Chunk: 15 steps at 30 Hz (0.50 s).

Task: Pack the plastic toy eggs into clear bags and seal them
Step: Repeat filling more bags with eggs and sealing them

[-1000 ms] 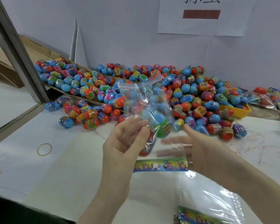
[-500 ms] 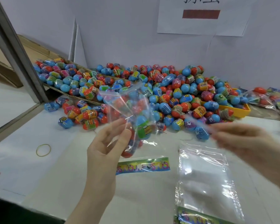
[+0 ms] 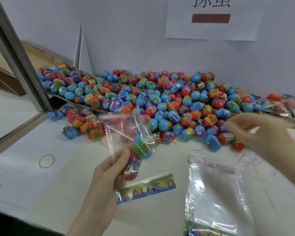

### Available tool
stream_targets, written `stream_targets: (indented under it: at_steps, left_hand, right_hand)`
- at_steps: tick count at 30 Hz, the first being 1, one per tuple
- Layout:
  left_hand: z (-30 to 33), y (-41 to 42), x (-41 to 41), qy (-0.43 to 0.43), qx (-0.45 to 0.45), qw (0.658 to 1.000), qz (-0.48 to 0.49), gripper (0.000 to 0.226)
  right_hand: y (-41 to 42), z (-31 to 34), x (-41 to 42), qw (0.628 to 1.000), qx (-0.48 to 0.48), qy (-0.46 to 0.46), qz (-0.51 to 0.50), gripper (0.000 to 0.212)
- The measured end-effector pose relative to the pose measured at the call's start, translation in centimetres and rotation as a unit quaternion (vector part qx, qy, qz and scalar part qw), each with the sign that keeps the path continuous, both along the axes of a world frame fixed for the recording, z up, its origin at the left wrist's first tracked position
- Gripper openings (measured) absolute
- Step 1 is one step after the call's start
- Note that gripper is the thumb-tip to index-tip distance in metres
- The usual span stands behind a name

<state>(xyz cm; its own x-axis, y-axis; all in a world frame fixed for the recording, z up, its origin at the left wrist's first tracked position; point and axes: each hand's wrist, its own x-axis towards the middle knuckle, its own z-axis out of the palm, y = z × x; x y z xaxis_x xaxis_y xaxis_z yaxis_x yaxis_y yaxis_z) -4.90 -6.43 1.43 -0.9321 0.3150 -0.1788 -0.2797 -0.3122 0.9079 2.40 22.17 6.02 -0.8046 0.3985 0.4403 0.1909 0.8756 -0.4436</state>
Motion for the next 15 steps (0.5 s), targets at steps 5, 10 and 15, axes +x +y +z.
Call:
stream_targets:
  at_steps: [5, 10, 15]
  left_hand:
    - [0.2, 0.7, 0.5, 0.001, 0.007, 0.998, -0.067, 0.037]
    - [0.5, 1.2, 0.9, 0.009, -0.001, 0.993, -0.118, 0.036]
    - [0.9, 2.5, 1.6, 0.050, -0.039, 0.986, -0.155, 0.045]
  right_hand:
    - [-1.6, -4.6, -4.2, 0.975, 0.062, -0.209, -0.050, 0.040]
    - [-1.3, -4.2, -3.5, 0.997, -0.059, -0.042, -0.031, 0.035]
    - [-4.6, 3.1, -1.3, 0.910, -0.353, 0.163, 0.146, 0.032]
